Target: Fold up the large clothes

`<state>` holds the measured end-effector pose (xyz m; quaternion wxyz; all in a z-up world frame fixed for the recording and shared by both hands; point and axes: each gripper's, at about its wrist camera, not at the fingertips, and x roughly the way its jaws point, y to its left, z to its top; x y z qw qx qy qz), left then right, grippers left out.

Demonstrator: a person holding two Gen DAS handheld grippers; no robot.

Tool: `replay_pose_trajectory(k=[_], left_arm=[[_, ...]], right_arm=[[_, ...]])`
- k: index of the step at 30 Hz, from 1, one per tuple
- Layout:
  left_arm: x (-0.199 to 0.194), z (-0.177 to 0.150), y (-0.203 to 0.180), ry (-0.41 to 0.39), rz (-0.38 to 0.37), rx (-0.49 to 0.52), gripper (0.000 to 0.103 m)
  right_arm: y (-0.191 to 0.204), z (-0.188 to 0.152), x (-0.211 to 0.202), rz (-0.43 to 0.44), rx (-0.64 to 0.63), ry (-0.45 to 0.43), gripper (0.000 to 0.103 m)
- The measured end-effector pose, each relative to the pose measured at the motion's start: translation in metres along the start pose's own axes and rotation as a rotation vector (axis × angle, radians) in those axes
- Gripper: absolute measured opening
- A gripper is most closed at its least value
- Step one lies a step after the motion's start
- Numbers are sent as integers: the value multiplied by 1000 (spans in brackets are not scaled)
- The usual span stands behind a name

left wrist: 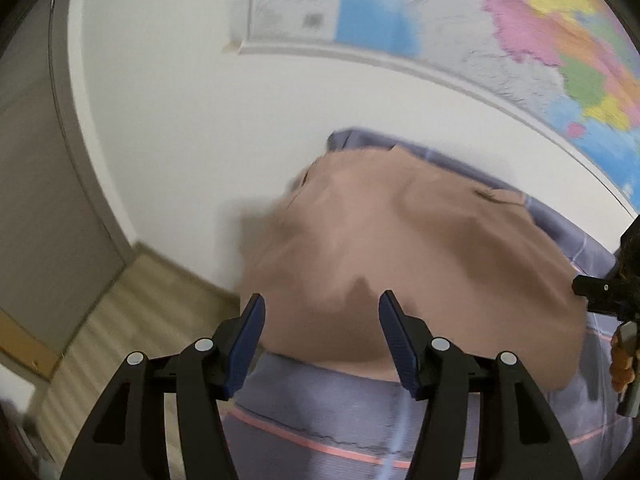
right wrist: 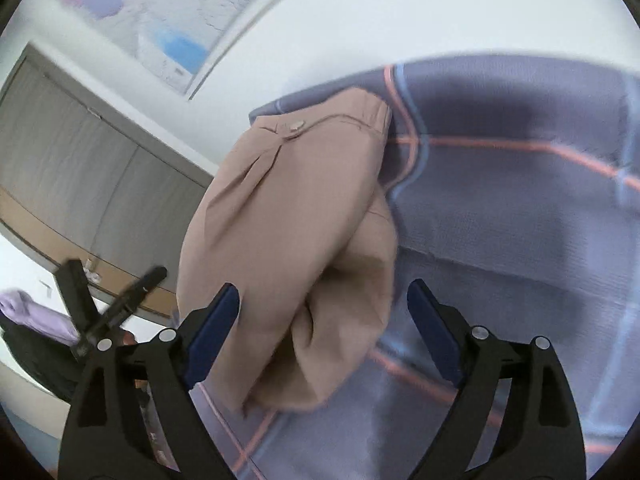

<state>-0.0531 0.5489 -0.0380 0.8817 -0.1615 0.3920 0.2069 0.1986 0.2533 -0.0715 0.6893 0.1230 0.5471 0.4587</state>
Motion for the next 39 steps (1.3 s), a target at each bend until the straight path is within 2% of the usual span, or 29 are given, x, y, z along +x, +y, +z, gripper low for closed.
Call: replay_pose_trajectory(k=[1,3,4,5,7,10,14,18,21,22,24,25,26,27,29,31,33,37,39], left_arm=[[4,0,1,23,-14,-6,56],[11,-2,-5,34,-28,17,55],[11,-4,-8,29,-29,29,55],[11,-3,-11,24,-40,38,56],[11,-2,-18,8,-49,30,55],[4,0,-29,-29,-78,42,55],[-9,-4,-49,-81,-96,114,55],[-13,-14,-57,-94,-124,138,55],[-10,-19,-59,-89,-118,153,55],[-5,-18,-58,-76,-119,151,55],[1,-15,-57,-53,-112,146,55],[2,-13,-58,-50,-113,145,55],[-1,-12,-61,-61,-124,148,55],[-4,-12,-62,-69,-128,152,55],[-9,-10,-74,-86,-116,171,56],[-13,-8,-90,-94,-100,200,58],[-14,-6,-102,-100,-108,210,62],[1,-9,-120,-62,-132,186,63],[13,-15,-127,-31,-101,195,62]], right_arm=[[0,2,6,16,12,-13,85],[4,4,12,61,4,-1,56],[6,3,20,95,5,33,23],[9,2,24,112,-2,41,7],[18,2,16,98,-55,5,5],[21,1,-15,127,-94,-64,4],[5,-8,-42,135,-80,-96,4],[-18,-2,-38,125,2,-127,4],[-14,-6,-26,75,-13,-109,4],[-8,-4,-22,55,-34,-107,8],[2,1,-26,3,-74,-81,36],[8,1,-28,-80,-108,-78,46],[14,0,-36,-131,-141,-107,51],[23,0,-45,-144,-170,-150,51],[42,-3,-67,-201,-212,-252,63],[66,-11,-75,-209,-303,-316,63],[79,-20,-69,-190,-372,-307,62],[92,-30,-29,-168,-431,-206,53],[80,-33,-3,-195,-410,-128,48]])
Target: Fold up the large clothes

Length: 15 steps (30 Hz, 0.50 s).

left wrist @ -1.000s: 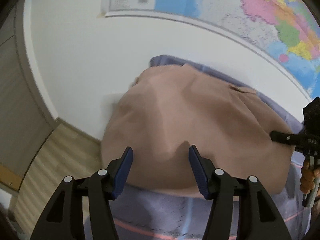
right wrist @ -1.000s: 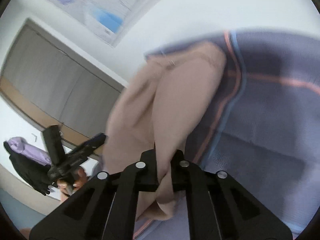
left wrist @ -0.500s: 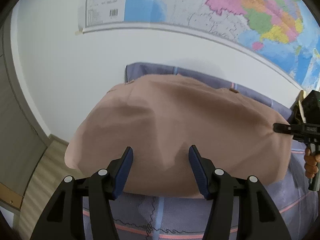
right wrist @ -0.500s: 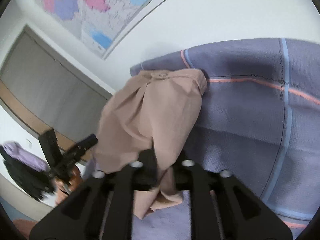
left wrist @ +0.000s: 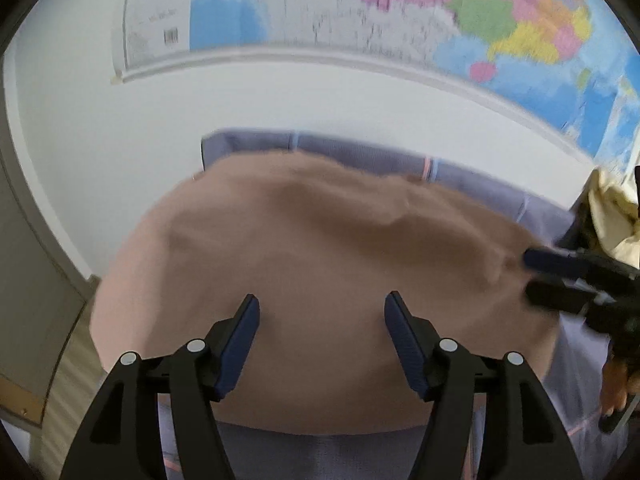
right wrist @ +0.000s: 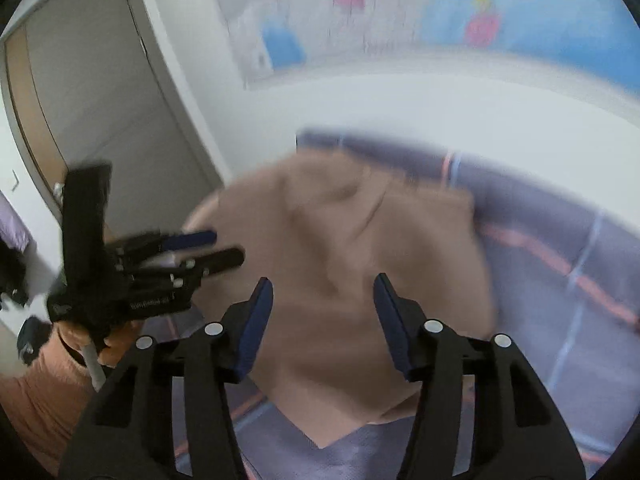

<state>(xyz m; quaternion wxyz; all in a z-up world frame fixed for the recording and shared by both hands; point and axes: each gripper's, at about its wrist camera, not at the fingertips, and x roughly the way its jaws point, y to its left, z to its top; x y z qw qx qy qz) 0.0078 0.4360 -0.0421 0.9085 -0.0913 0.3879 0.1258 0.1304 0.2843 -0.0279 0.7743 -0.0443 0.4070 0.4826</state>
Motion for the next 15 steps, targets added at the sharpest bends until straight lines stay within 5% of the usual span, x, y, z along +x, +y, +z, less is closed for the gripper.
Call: replay_pose_trajectory(k=[5,15], left_arm=[[5,-10,-7,23,48,1,64],[-35,-19,-34,-86,115,9,91]], right_arm=[[-16,-20,15,-6,47,43,46],[2,-24,-19,-34,16,-37,61]])
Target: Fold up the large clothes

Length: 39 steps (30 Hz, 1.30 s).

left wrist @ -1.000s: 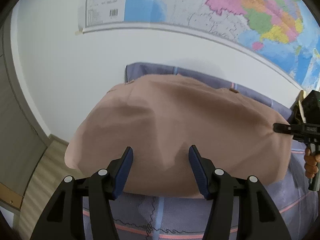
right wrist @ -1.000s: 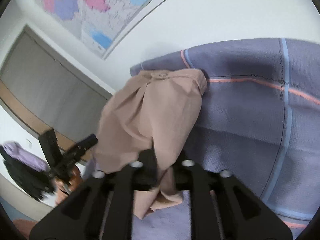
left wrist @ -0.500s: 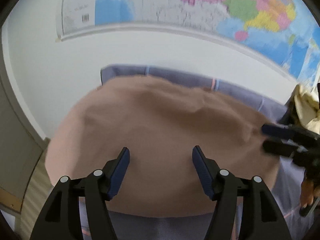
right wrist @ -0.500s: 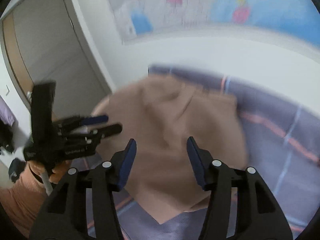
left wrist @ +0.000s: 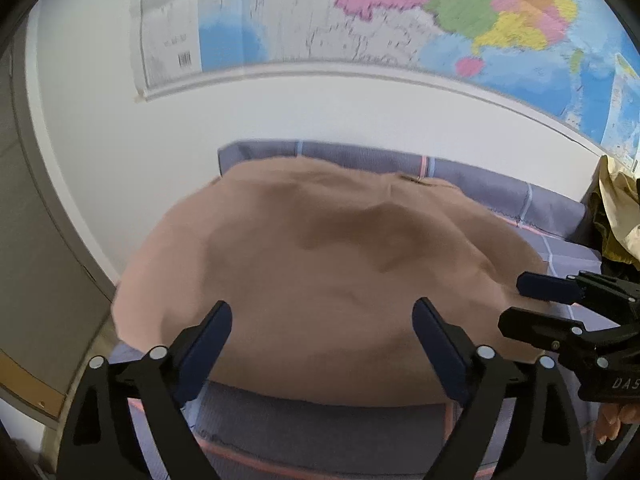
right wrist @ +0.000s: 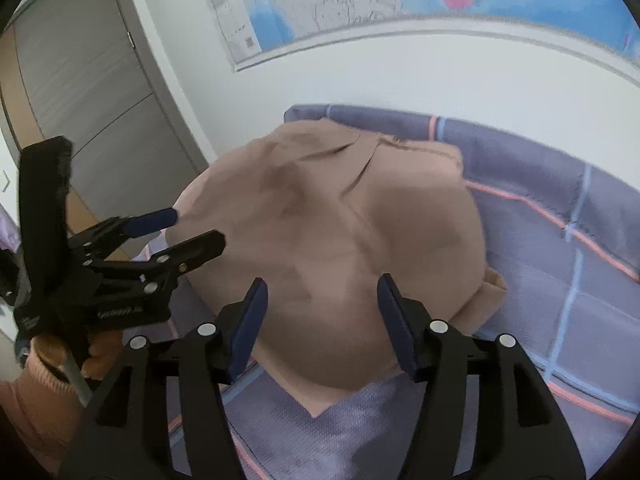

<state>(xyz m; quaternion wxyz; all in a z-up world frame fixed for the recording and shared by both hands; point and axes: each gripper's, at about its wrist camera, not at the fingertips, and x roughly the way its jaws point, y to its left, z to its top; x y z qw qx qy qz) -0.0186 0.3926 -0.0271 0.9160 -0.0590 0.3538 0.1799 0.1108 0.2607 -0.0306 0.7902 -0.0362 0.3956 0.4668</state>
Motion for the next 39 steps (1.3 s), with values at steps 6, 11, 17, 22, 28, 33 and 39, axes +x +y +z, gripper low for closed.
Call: replay_pose_trajectory(k=[6,11,17,22,28,33,39], left_arm=[[-28,-4,-6,-54,73,-15,96],[-46,-10,-7,-70,90,-55,96],[-64,-21,-15,-86,104,-66,96],[-72,-30,-17,-78,113,-92,96],[-80,-39,-17,-78,126,-123,96],[-86,-42,-20,-83,137,-122,96],[-96,-44,-28,-106,146,-107,96]], right_arm=[[13,-7,-17,-43,-23,-44,72],[23,-16,-32,-60,-38,-78,87],[35,-23,-42,-89,-71,-108,94],[37,-29,-52,-98,-64,-133,97],[40,-34,-62,-100,-69,-147,97],[43,-41,-67,-94,-69,-152,97],[45,-44,-71,-91,-67,-154,97]])
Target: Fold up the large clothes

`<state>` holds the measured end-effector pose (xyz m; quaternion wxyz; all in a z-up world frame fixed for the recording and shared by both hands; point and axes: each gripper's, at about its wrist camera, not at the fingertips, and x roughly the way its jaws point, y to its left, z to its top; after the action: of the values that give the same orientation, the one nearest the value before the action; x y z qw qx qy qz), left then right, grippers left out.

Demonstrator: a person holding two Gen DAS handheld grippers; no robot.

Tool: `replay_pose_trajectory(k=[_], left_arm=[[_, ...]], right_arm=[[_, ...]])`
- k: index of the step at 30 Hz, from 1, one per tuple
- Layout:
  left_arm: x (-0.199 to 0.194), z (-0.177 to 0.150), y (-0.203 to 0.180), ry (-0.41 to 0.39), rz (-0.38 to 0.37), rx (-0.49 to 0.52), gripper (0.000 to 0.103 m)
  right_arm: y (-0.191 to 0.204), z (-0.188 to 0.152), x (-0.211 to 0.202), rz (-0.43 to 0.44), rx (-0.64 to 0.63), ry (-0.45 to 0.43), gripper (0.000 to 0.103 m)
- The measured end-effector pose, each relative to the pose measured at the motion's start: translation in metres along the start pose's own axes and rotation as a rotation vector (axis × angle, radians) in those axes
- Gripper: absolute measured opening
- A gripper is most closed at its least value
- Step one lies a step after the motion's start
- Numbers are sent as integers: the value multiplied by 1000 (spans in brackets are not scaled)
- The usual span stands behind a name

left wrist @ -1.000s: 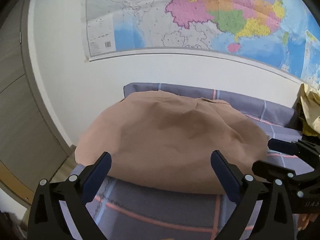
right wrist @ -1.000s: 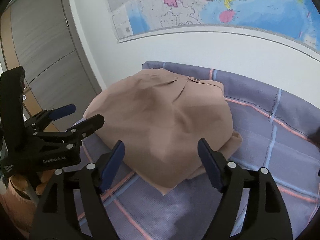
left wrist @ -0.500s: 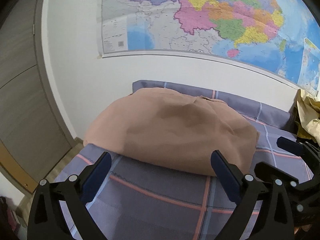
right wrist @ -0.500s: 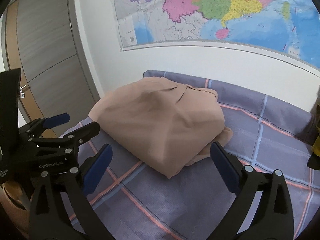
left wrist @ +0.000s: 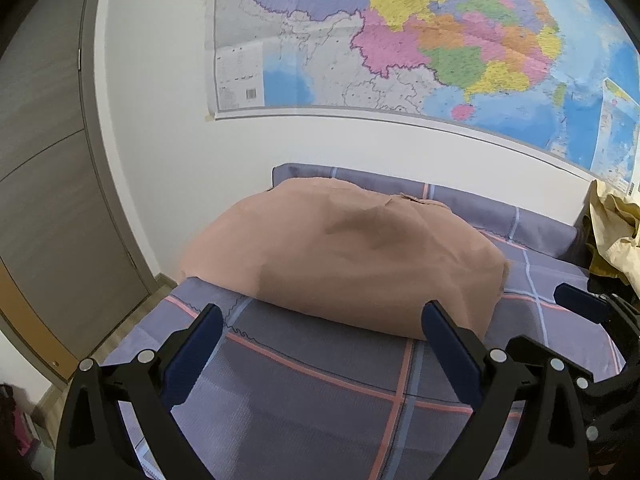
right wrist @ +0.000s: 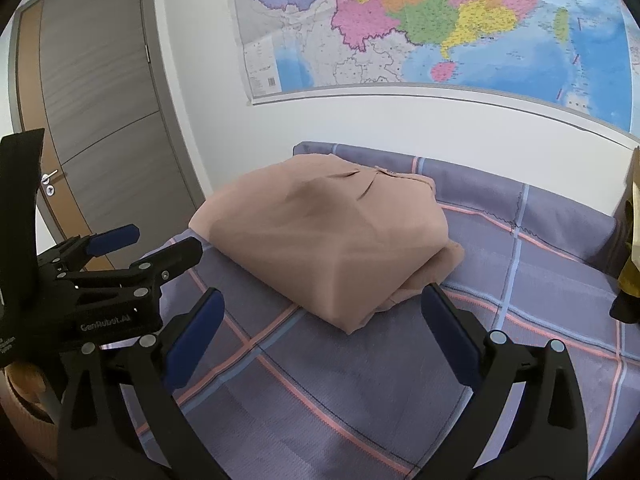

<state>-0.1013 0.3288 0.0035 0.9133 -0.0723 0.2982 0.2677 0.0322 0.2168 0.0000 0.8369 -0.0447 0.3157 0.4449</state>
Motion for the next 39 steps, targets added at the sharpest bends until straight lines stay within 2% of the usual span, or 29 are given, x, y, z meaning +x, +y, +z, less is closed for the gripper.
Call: replay_pose_trajectory(k=[39], left_arm=[[-9,-11,-4,14,-5,-23,96]], right_arm=[[4,-11,-14,-1,8,4,97]])
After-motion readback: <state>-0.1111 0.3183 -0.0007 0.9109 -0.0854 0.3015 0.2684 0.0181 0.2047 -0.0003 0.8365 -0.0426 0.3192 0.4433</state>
